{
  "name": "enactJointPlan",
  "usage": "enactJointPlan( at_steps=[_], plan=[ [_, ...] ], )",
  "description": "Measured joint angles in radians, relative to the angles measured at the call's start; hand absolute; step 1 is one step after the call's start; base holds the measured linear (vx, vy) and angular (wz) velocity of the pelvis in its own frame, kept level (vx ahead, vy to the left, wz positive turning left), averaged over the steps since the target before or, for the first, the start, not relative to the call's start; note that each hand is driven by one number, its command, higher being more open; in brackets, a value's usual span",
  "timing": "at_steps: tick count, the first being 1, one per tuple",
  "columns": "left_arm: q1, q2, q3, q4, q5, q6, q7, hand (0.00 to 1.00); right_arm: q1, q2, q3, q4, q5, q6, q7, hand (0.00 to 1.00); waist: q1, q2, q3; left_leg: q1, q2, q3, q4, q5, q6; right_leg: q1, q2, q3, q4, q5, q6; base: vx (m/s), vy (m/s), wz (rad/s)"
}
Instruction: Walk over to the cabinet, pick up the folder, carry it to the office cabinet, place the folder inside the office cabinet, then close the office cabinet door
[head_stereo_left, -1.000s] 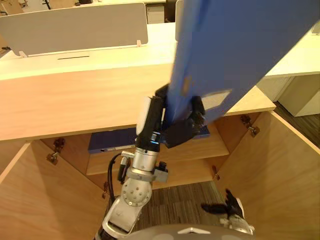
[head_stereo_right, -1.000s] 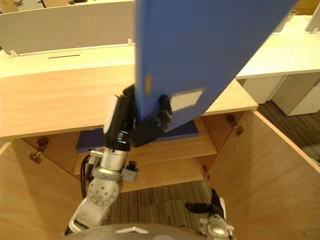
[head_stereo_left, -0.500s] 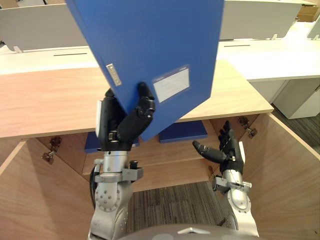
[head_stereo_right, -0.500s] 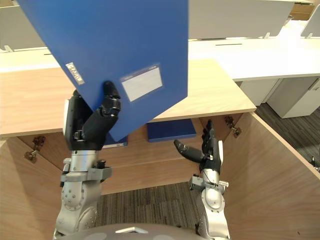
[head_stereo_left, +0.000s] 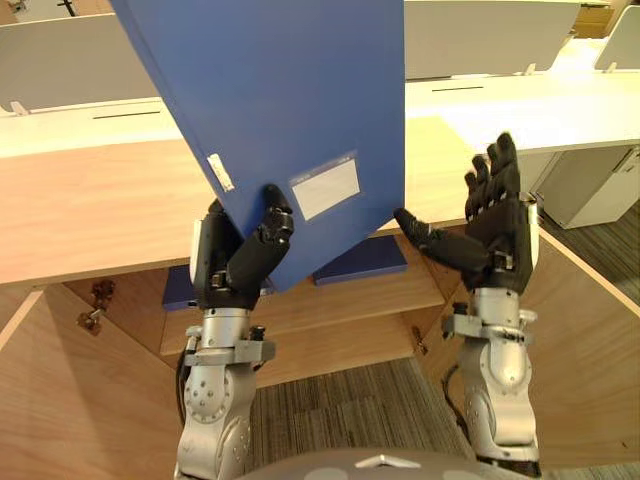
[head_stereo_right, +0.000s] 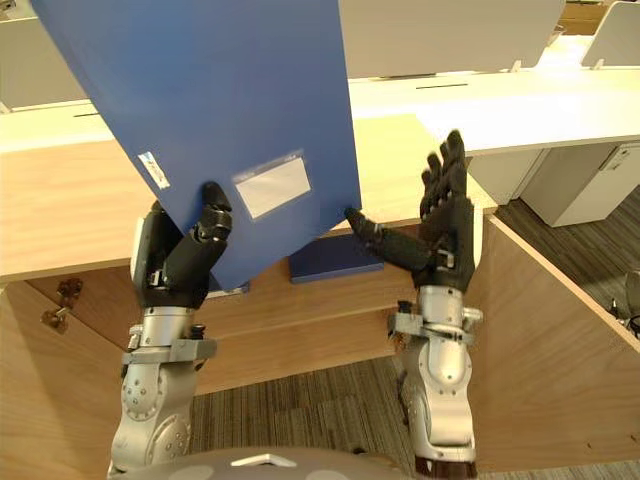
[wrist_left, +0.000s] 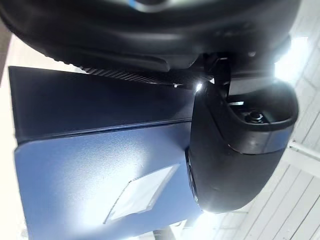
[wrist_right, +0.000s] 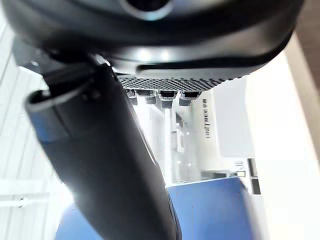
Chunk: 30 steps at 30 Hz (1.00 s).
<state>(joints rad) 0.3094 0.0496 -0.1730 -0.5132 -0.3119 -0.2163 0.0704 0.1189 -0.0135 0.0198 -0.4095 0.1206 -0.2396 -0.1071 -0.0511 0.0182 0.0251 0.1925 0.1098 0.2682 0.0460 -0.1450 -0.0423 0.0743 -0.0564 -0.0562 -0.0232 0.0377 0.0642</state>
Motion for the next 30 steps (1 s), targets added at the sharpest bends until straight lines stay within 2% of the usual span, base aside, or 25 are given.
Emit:
enactJointPlan(
  at_steps=[7, 16, 23, 24, 30],
  plan=[
    [-0.006, 0.002, -0.005, 0.010, -0.024, 0.000, -0.079, 0.00, -0.079, -0.068, 0.001, 0.007, 0.039, -0.002, 0.061, 1.00, 0.016, 0.003, 0.007, -0.002, -0.002, -0.001, 0.000, 0.000, 0.000, 0.000, -0.002, -0.001, -0.001, 0.001, 0.001, -0.01, 0.000, 0.00],
    [-0.049, 0.026, -0.008, 0.041, -0.050, 0.000, -0.132, 0.00, -0.187, -0.137, 0.003, 0.073, 0.085, -0.002, 0.149, 1.00, 0.021, 0.002, 0.008, -0.006, -0.005, -0.009, -0.001, 0.001, 0.001, 0.000, -0.008, -0.011, -0.002, 0.002, 0.002, -0.01, 0.000, 0.01],
    [-0.119, 0.076, 0.006, 0.089, -0.119, 0.000, -0.183, 0.00, -0.256, -0.225, 0.005, 0.217, 0.288, 0.026, 0.267, 1.00, 0.026, 0.001, 0.008, -0.006, -0.010, -0.012, -0.004, 0.002, 0.004, 0.001, -0.012, -0.015, -0.002, 0.004, 0.004, 0.00, 0.000, 0.00],
    [-0.128, 0.080, 0.006, 0.103, -0.120, 0.000, -0.190, 0.00, -0.268, -0.245, 0.006, 0.245, 0.324, 0.037, 0.294, 0.00, 0.026, 0.000, 0.008, -0.006, -0.010, -0.013, -0.005, 0.003, 0.004, 0.001, -0.013, -0.016, -0.002, 0.004, 0.004, 0.00, 0.000, 0.00],
    [-0.138, 0.104, 0.035, 0.126, -0.128, 0.003, -0.218, 0.00, -0.314, -0.317, 0.043, 0.345, 0.412, 0.070, 0.379, 0.00, 0.028, -0.003, 0.009, -0.008, -0.011, -0.016, -0.006, 0.003, 0.005, 0.001, -0.014, -0.018, -0.002, 0.004, 0.004, 0.00, 0.000, 0.01]
  ],
)
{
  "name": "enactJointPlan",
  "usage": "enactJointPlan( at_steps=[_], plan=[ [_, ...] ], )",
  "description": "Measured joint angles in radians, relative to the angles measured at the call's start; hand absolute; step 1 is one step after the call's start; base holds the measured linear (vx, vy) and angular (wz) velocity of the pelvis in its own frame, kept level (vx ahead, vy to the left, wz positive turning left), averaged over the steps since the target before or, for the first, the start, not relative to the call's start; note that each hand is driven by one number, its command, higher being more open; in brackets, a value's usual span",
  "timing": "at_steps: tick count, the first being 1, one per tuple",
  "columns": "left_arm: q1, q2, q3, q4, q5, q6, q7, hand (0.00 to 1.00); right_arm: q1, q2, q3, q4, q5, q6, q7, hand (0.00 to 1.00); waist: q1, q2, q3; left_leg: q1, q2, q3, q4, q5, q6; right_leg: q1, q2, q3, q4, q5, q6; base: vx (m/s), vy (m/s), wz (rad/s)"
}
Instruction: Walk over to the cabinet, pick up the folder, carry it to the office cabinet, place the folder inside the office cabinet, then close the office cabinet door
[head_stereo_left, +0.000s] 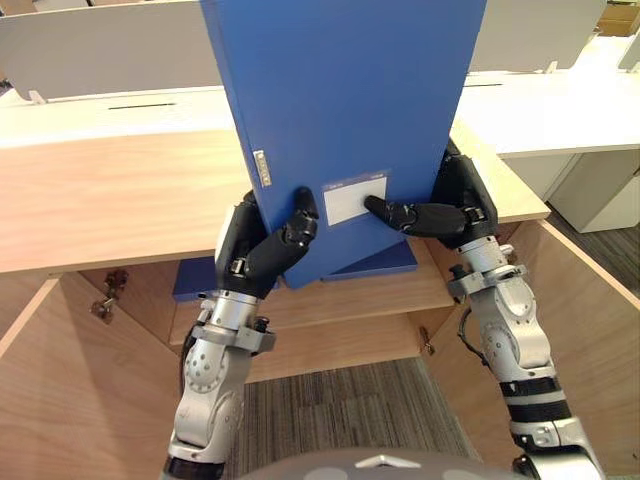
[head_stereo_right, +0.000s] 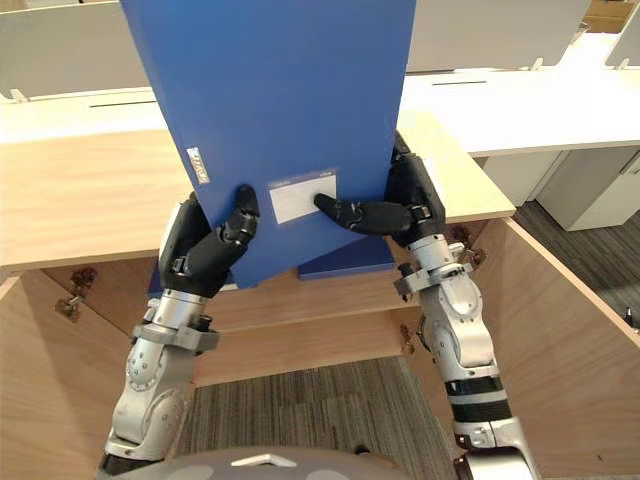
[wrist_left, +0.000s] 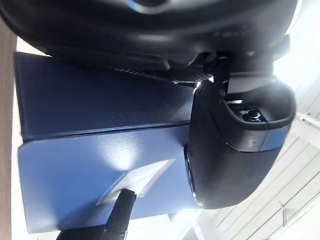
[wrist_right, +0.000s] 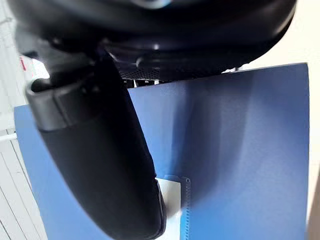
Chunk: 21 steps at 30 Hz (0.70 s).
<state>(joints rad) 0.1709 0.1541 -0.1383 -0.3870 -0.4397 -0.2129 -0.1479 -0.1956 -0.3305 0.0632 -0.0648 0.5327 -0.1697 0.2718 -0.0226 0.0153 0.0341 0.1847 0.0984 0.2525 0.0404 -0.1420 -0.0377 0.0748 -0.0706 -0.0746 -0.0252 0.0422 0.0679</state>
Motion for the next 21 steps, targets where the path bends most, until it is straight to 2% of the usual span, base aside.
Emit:
enactJointPlan(
  at_steps=[4, 8, 9, 14, 17, 21],
  plan=[
    [-0.001, 0.001, 0.008, 0.001, -0.001, 0.001, -0.007, 0.00, -0.008, -0.014, -0.001, 0.020, 0.021, 0.007, 0.024, 0.00, 0.009, -0.005, -0.003, -0.006, -0.002, -0.010, 0.000, 0.002, 0.002, 0.000, -0.003, -0.008, 0.000, 0.000, 0.000, -0.01, -0.005, 0.07],
    [-0.003, -0.004, 0.029, 0.001, -0.010, 0.001, -0.011, 0.00, -0.008, 0.013, -0.003, 0.022, 0.029, 0.009, 0.027, 0.00, 0.014, -0.010, -0.005, -0.012, -0.003, -0.018, 0.001, 0.004, 0.004, 0.000, -0.005, -0.016, -0.003, 0.000, 0.000, -0.02, -0.011, 0.07],
    [-0.003, -0.004, 0.029, 0.001, -0.008, 0.000, -0.022, 1.00, -0.008, 0.015, -0.004, 0.023, 0.027, 0.012, 0.022, 0.00, 0.016, -0.012, -0.006, -0.015, -0.004, -0.023, 0.001, 0.005, 0.005, 0.000, -0.006, -0.022, -0.004, 0.001, 0.000, -0.02, -0.012, 0.09],
    [-0.004, -0.012, 0.038, 0.001, 0.004, -0.003, -0.022, 1.00, -0.008, 0.039, -0.010, 0.023, 0.003, 0.012, 0.015, 0.00, 0.015, -0.015, -0.007, -0.025, -0.011, -0.037, -0.003, 0.013, 0.010, 0.000, -0.013, -0.034, -0.013, 0.006, 0.002, -0.02, -0.007, 0.09],
    [-0.011, -0.045, 0.068, 0.001, 0.031, -0.006, -0.010, 1.00, -0.008, 0.080, -0.021, 0.022, -0.027, 0.012, 0.004, 0.00, 0.016, -0.015, -0.008, -0.026, -0.014, -0.042, -0.004, 0.016, 0.011, 0.001, -0.017, -0.038, -0.013, 0.007, 0.004, -0.03, -0.002, 0.05],
    [-0.022, -0.069, 0.106, 0.001, 0.072, -0.039, 0.015, 1.00, -0.007, 0.143, -0.026, 0.006, -0.070, 0.012, -0.018, 0.00, 0.017, -0.016, -0.008, -0.029, -0.020, -0.051, -0.010, 0.022, 0.013, 0.001, -0.022, -0.046, -0.017, 0.009, 0.008, -0.03, -0.003, 0.06]
  ],
)
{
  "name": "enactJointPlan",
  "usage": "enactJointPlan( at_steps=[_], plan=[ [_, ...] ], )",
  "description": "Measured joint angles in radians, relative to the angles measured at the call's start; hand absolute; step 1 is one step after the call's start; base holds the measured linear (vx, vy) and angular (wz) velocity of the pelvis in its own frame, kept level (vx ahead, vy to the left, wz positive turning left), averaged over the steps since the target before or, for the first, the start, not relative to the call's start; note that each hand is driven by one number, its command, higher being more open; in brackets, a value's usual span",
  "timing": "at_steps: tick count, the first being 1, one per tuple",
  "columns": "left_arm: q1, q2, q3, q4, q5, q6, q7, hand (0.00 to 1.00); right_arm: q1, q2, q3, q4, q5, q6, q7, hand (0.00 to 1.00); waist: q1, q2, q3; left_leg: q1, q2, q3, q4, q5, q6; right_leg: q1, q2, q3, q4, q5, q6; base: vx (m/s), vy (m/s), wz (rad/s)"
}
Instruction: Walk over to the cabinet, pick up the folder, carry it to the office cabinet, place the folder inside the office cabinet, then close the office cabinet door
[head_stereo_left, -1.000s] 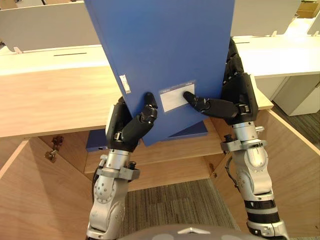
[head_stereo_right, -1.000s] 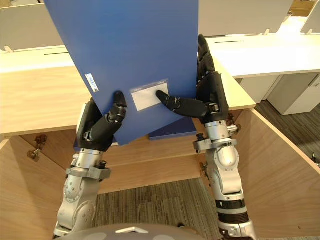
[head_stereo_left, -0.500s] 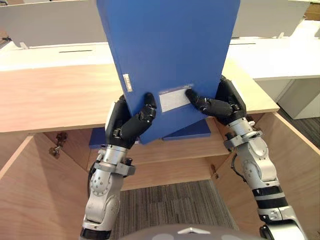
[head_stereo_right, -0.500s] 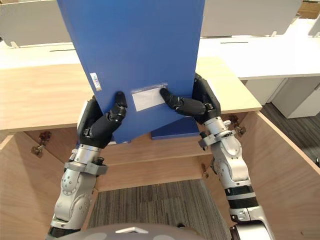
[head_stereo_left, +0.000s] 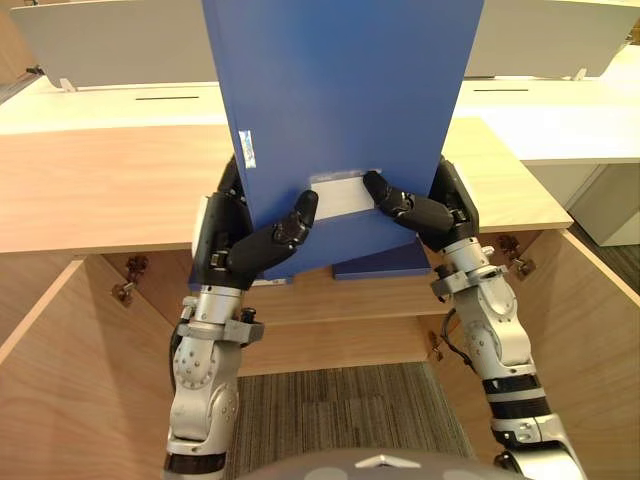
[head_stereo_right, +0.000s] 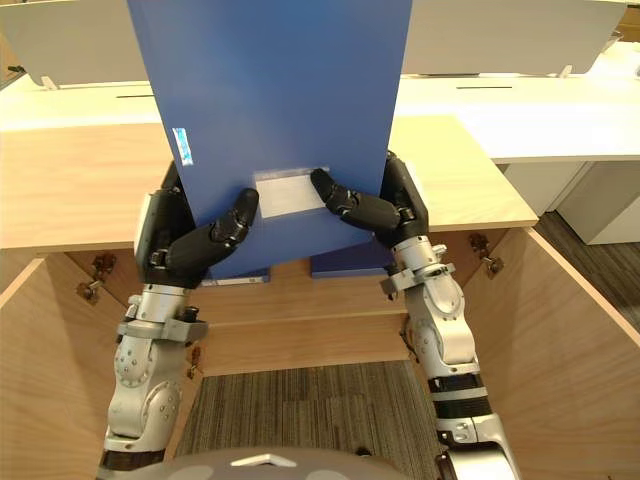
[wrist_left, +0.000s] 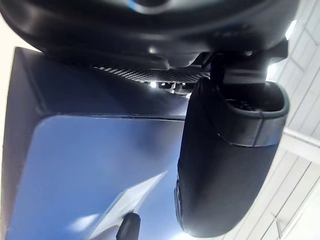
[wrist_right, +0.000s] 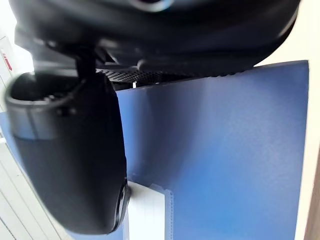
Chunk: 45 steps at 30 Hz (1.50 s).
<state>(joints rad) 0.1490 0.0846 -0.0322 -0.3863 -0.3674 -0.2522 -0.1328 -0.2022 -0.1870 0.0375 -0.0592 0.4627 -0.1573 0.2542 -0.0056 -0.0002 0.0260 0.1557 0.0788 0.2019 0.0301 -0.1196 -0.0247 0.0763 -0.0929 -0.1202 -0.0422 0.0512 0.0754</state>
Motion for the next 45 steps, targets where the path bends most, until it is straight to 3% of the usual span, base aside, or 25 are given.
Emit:
enactJointPlan(
  at_steps=[7, 12, 22, 32, 39, 45],
  plan=[
    [0.043, -0.072, 0.102, 0.000, 0.105, -0.013, 0.104, 1.00, 0.025, 0.090, -0.044, -0.124, -0.121, -0.002, -0.060, 0.00, 0.000, -0.008, -0.005, -0.002, -0.002, -0.022, -0.011, 0.007, 0.000, 0.012, -0.001, -0.022, -0.015, 0.000, 0.000, 0.00, -0.014, 0.10],
    [0.091, -0.135, 0.265, 0.045, 0.125, -0.020, 0.225, 1.00, 0.053, 0.146, -0.125, -0.199, -0.159, -0.023, -0.118, 0.00, 0.002, -0.008, -0.006, -0.007, -0.002, -0.032, -0.014, 0.008, 0.000, 0.014, -0.002, -0.035, -0.019, 0.000, 0.001, 0.00, -0.007, 0.05],
    [0.202, -0.155, 0.335, 0.169, 0.225, -0.013, 0.310, 1.00, 0.105, 0.154, -0.135, -0.266, -0.243, -0.030, -0.149, 0.00, 0.002, -0.009, -0.008, -0.021, -0.002, -0.059, -0.029, 0.019, -0.005, 0.013, -0.003, -0.060, -0.033, -0.001, 0.001, 0.00, -0.010, 0.08],
    [0.237, -0.155, 0.333, 0.627, 0.303, 0.070, 0.298, 1.00, 0.162, 0.133, -0.079, -0.274, -0.266, -0.030, -0.148, 0.00, 0.003, -0.009, -0.010, -0.032, -0.003, -0.070, -0.028, 0.019, -0.005, 0.012, -0.003, -0.072, -0.043, -0.001, 0.002, 0.00, 0.000, 0.03],
    [0.220, -0.146, 0.342, 1.030, 0.380, 0.108, 0.287, 1.00, 0.179, 0.077, 0.084, -0.276, -0.267, -0.030, -0.132, 0.00, 0.004, -0.003, -0.017, -0.023, -0.002, -0.066, -0.027, 0.019, -0.005, 0.013, -0.002, -0.067, -0.043, -0.001, 0.002, -0.01, 0.001, -0.01],
    [0.212, -0.077, 0.309, 1.182, 0.487, 0.110, 0.274, 1.00, 0.179, 0.024, 0.240, -0.275, -0.274, -0.031, -0.096, 0.00, 0.007, 0.004, -0.021, -0.021, 0.003, -0.055, -0.016, 0.017, -0.008, 0.012, 0.003, -0.052, -0.041, 0.001, -0.001, -0.03, -0.001, -0.06]
  ],
)
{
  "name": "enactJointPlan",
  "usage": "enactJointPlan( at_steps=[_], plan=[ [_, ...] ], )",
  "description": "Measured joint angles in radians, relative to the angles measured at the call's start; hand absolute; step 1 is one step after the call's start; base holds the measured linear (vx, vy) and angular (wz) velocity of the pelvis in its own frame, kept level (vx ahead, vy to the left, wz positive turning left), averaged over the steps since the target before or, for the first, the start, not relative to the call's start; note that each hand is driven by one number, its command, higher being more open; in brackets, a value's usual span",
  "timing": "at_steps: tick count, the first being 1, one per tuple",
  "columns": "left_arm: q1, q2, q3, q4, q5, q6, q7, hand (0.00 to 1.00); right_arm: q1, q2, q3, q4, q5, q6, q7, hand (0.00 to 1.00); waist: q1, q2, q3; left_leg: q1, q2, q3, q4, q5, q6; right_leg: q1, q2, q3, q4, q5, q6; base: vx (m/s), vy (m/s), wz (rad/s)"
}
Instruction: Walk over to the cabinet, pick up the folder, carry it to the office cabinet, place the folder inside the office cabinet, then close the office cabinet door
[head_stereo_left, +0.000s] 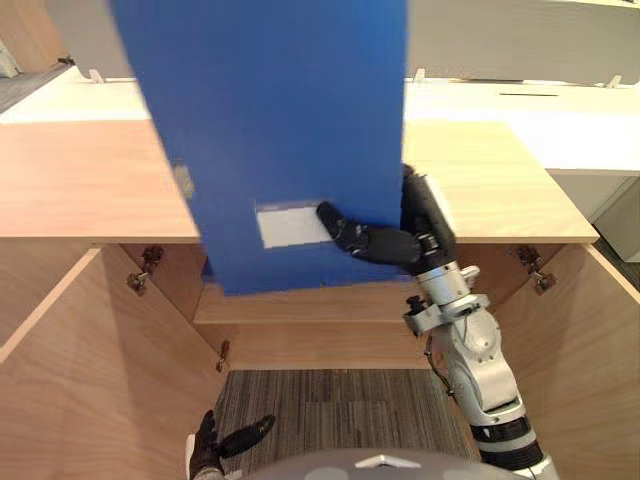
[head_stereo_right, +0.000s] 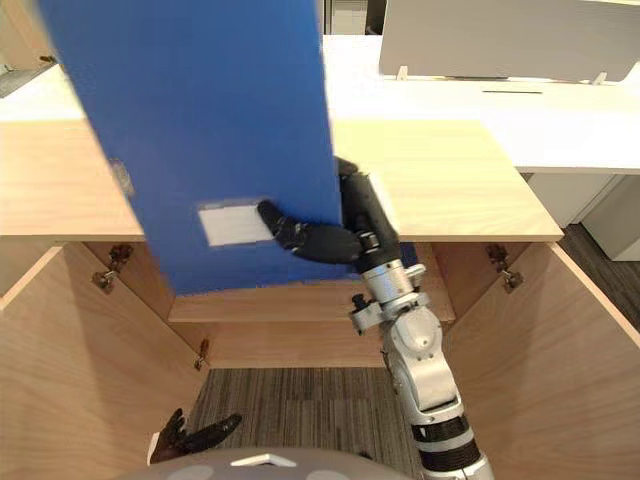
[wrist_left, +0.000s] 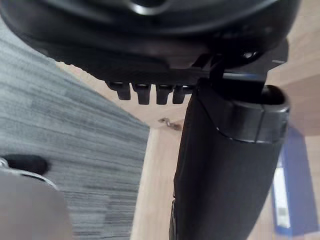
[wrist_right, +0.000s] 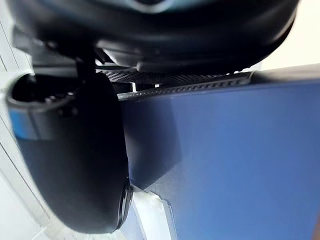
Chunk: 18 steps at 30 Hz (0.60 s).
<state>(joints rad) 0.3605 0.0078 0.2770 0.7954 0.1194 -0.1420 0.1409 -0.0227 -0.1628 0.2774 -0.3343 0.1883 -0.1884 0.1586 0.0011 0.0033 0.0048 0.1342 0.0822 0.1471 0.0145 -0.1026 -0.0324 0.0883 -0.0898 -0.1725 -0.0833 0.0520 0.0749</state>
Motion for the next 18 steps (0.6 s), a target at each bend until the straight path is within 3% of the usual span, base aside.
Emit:
enactJointPlan(
  at_steps=[9, 11, 15, 18],
  plan=[
    [-0.044, 0.062, -0.066, 0.140, 0.013, 0.003, -0.013, 1.00, -0.015, -0.112, 0.149, 0.073, -0.091, -0.010, 0.024, 0.00, 0.000, 0.010, 0.011, -0.054, 0.008, 0.020, 0.018, -0.003, -0.005, -0.059, 0.008, 0.024, 0.009, 0.011, -0.007, -0.03, -0.004, -0.09],
    [-0.076, 0.069, -0.080, 0.147, 0.017, 0.003, -0.017, 1.00, -0.069, -0.155, 0.204, 0.128, -0.138, -0.010, 0.026, 0.00, 0.003, 0.007, 0.040, -0.097, 0.010, 0.034, 0.038, -0.003, -0.005, -0.115, 0.008, 0.042, 0.034, 0.014, -0.011, -0.02, -0.010, -0.18],
    [-0.169, 0.084, -0.135, 0.148, 0.047, -0.002, -0.014, 1.00, -0.177, -0.209, 0.261, 0.224, -0.241, -0.009, 0.008, 0.00, 0.008, 0.033, 0.158, -0.202, 0.015, 0.034, 0.123, -0.012, -0.003, -0.220, 0.001, 0.051, 0.113, 0.011, -0.017, -0.08, -0.002, -0.05],
    [-0.233, 0.098, -0.151, 0.140, 0.047, -0.009, -0.009, 1.00, -0.245, -0.235, 0.276, 0.281, -0.299, -0.010, -0.020, 0.00, 0.017, 0.038, 0.242, -0.302, 0.031, 0.031, 0.222, -0.038, -0.003, -0.320, 0.003, 0.058, 0.202, -0.007, -0.028, -0.14, -0.003, -0.06]
  ],
)
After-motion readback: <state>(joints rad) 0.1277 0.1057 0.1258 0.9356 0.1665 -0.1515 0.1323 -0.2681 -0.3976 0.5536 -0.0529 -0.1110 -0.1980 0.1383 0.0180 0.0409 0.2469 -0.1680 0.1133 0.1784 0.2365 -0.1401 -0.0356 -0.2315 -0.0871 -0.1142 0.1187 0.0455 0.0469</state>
